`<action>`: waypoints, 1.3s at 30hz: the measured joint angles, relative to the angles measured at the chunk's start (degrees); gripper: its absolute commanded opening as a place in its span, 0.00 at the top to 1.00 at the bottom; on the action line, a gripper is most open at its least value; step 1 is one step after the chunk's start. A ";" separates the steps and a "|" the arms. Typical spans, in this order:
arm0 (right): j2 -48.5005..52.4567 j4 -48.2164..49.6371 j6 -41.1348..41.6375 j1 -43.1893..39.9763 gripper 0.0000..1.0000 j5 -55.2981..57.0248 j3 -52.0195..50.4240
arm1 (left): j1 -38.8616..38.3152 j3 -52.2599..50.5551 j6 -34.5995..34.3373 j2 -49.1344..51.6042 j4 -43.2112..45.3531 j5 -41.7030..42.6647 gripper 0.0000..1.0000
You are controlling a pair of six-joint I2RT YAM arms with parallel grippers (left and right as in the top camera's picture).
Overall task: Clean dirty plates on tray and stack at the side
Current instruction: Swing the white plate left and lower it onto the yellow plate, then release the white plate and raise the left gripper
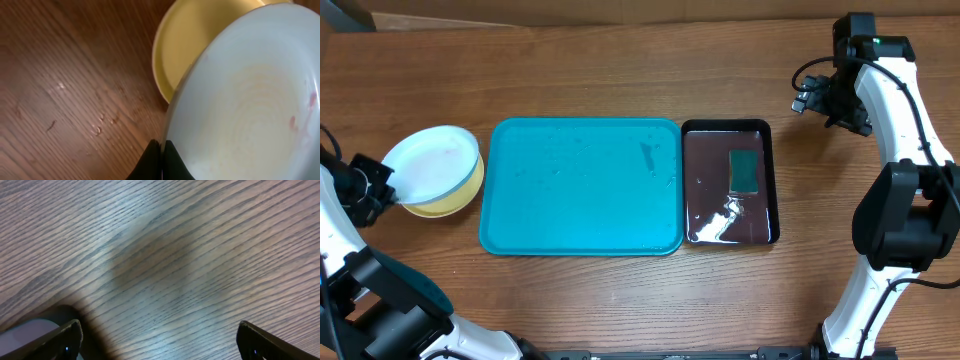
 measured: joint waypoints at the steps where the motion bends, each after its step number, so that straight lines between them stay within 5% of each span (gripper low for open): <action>1: 0.00 -0.04 0.00 0.00 0.00 0.00 0.00 | -0.02 -0.74 -0.37 0.00 0.94 -0.92 0.96; 11: 0.00 -0.02 0.00 0.00 0.00 0.00 0.00 | -0.02 -11.82 -3.56 0.00 14.56 -7.45 0.89; 13: 0.00 -0.04 0.00 0.00 0.00 0.00 0.00 | -0.02 -12.52 -3.58 0.00 16.11 -7.19 0.67; 15: 0.00 -0.02 0.00 0.00 0.00 0.00 0.00 | -0.02 -12.74 -3.23 0.00 17.62 -6.34 0.25; 18: 0.00 -0.02 0.02 0.00 0.00 0.00 0.00 | -0.02 -12.76 -1.29 0.00 19.28 -3.06 0.06; 26: 0.00 -0.04 -0.02 0.00 0.00 -0.02 0.00 | -3.48 -12.85 8.44 0.00 20.65 13.60 0.00; 39: 0.00 -0.04 -0.02 0.00 0.00 -0.02 0.00 | -21.88 -12.85 10.64 0.00 20.70 18.45 0.00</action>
